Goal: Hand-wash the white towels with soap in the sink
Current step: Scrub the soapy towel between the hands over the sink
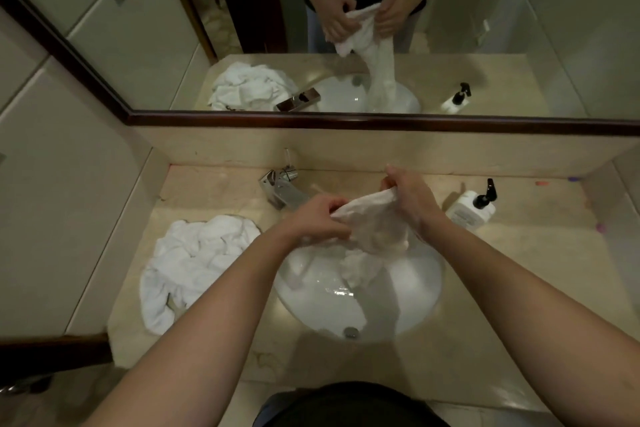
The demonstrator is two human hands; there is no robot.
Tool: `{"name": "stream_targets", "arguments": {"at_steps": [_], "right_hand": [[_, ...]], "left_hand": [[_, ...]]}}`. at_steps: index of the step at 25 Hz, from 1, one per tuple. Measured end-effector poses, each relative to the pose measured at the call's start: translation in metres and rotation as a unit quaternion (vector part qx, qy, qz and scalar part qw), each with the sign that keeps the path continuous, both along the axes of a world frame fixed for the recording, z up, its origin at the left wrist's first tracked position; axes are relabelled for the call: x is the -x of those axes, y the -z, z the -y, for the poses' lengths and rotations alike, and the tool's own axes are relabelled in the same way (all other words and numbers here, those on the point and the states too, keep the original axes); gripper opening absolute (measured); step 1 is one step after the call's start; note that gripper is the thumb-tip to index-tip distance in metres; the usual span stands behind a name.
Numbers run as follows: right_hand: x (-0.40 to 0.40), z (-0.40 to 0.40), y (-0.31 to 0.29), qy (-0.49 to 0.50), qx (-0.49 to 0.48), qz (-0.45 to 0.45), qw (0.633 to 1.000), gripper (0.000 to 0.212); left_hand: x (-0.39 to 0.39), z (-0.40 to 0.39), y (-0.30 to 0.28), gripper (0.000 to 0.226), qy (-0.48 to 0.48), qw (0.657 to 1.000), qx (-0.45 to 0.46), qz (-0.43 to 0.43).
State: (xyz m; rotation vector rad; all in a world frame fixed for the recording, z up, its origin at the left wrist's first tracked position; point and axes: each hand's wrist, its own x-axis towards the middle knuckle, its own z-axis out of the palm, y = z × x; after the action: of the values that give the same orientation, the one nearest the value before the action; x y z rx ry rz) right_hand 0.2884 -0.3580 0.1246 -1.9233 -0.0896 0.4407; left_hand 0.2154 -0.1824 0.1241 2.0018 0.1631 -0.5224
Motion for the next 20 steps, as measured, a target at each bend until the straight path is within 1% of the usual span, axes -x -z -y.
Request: {"name": "stream_targets", "arguments": {"at_steps": [1,2,4,5,6,7,9,10,13,15,16,17,18,19,20], "right_hand": [[0.002,0.0,-0.003,-0.002,-0.001,0.003,1.0,0.046],[0.004,0.0,-0.006,-0.004,-0.001,0.01,1.0,0.047],[0.008,0.002,-0.013,-0.007,0.006,0.045,0.999,0.05],[0.01,0.003,-0.014,-0.006,0.005,0.064,0.998,0.051],[0.01,0.006,-0.016,-0.003,-0.004,0.071,0.997,0.051],[0.009,0.008,-0.015,0.001,-0.012,0.068,0.998,0.051],[0.006,0.017,-0.011,0.0,-0.025,0.037,0.999,0.05],[0.006,0.021,-0.01,-0.017,-0.037,0.012,0.999,0.05],[0.01,0.03,-0.003,-0.08,-0.048,-0.053,0.994,0.049],[0.013,0.034,0.0,-0.067,-0.03,-0.077,0.994,0.049],[0.013,0.037,0.002,-0.065,-0.023,-0.084,0.994,0.051],[0.012,0.038,0.006,-0.072,-0.017,-0.085,0.994,0.058],[0.012,0.039,0.009,-0.09,-0.004,-0.09,0.992,0.067],[0.013,0.041,0.013,-0.112,0.012,-0.091,0.989,0.07],[0.014,0.044,0.015,-0.128,0.029,-0.082,0.988,0.065]], "left_hand": [[-0.001,0.009,-0.003,0.017,0.003,1.0,-0.001,0.021],[-0.001,0.02,-0.006,0.015,-0.014,0.999,0.026,0.04],[-0.003,0.041,-0.013,0.013,-0.079,0.988,0.126,0.051],[-0.004,0.049,-0.015,0.017,-0.106,0.981,0.155,0.042],[-0.004,0.055,-0.015,0.023,-0.124,0.978,0.162,0.032],[-0.005,0.06,-0.014,0.028,-0.138,0.975,0.172,0.027],[-0.006,0.066,-0.013,0.02,-0.152,0.963,0.217,0.037],[-0.007,0.067,-0.013,0.018,-0.155,0.958,0.235,0.048],[-0.006,0.071,-0.014,0.021,-0.16,0.953,0.243,0.082],[-0.003,0.07,-0.015,0.021,-0.171,0.949,0.245,0.102],[-0.002,0.068,-0.015,0.022,-0.175,0.947,0.245,0.108],[-0.001,0.066,-0.016,0.023,-0.18,0.946,0.245,0.112],[0.001,0.063,-0.018,0.025,-0.184,0.945,0.244,0.117],[0.002,0.06,-0.019,0.026,-0.187,0.944,0.244,0.121],[0.004,0.057,-0.02,0.026,-0.188,0.944,0.243,0.122]]}}
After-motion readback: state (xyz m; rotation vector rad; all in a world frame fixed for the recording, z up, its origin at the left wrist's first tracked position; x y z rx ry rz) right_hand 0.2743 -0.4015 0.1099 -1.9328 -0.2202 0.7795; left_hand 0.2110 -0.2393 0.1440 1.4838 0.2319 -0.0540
